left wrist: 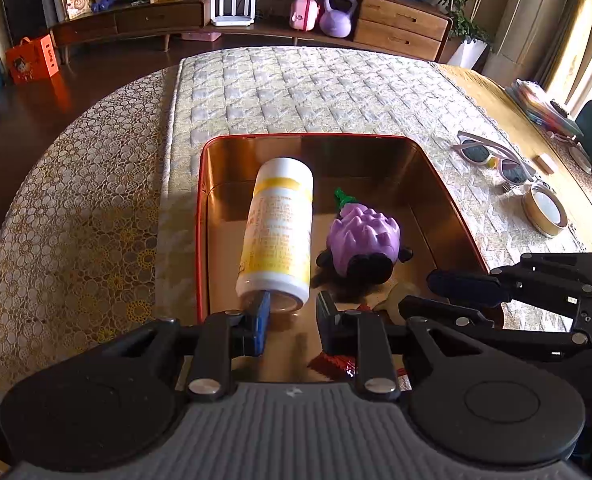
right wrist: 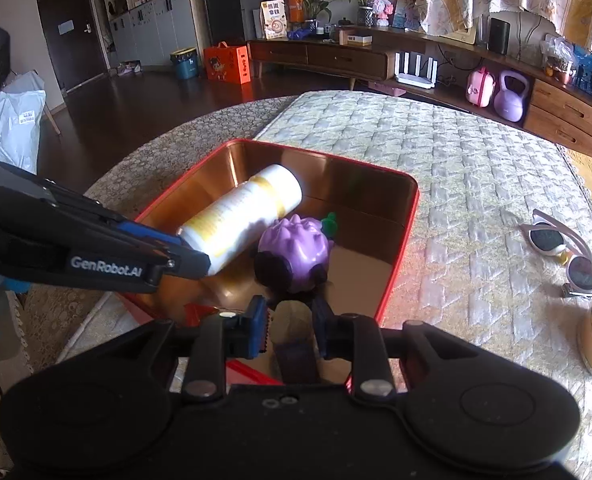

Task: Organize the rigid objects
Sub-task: 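Carry the cream egg and purple block into the red tin with both grippers, then open both grippers to release the egg and block inside the tin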

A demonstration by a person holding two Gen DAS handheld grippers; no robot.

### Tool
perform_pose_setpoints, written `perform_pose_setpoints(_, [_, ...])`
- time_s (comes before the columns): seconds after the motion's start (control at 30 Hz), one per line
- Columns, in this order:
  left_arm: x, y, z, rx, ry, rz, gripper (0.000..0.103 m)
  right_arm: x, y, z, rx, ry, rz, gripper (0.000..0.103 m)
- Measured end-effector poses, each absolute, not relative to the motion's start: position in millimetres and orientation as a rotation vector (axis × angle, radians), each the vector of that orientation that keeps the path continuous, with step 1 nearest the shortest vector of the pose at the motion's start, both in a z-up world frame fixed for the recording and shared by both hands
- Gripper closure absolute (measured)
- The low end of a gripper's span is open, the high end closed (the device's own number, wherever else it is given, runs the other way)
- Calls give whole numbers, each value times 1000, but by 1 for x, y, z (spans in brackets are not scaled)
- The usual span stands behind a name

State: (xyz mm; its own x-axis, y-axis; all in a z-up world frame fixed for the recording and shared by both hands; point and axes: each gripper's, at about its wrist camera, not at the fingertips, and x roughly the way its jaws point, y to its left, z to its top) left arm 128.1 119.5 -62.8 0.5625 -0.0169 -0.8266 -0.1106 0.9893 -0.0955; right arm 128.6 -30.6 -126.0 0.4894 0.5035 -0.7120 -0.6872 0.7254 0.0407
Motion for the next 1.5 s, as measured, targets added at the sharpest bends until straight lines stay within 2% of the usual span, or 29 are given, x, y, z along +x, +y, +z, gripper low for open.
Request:
perform_pose_setpoints(0.2, [127,115,-60,-138,963,45,79,119,-41,-116,-237,752,737,75])
perform_pose_setpoints(0.47, [122,104,-51,-136,934,26,79,105,-63,-100,-178,711,726,64])
perform_pose_setpoints(0.63, [115,93,-44,-109,906,25,77,100,-76,-94,-151,693,711,62])
perform_pose_setpoints(0.7, [113,90,-42,-108,897,21,71,98,-82,-93,-135,690,704,61])
perform_pose_setpoints(0.77, [110,87,-39,-105,887,24,51,96,-88,-92,-120,688,697,60])
perform_pose_setpoints(0.8, [108,86,-38,-101,876,29,34,95,-91,-92,-113,687,695,60])
perform_pose_setpoints(0.83, [105,84,-35,-95,854,34,29,94,-94,-91,-105,684,691,57])
perform_pose_setpoints(0.93, [101,76,-29,-76,834,27,29,90,-103,-88,-85,671,680,47])
perform_pose_setpoints(1.03, [100,69,-24,-71,827,12,29,86,-111,-84,-68,657,670,46])
perform_pose_setpoints(1.13, [99,58,-20,-59,817,1,29,82,-123,-81,-52,637,657,36])
perform_pose_setpoints(1.33, [99,35,-12,-35,787,-6,27,79,-149,-74,-34,609,613,29])
perform_pose_setpoints(1.4, [101,29,-10,-37,784,-17,21,78,-162,-73,-24,598,591,22])
perform_pose_setpoints(1.5, [106,17,-8,-42,780,-29,20,78,-177,-72,-23,585,561,18])
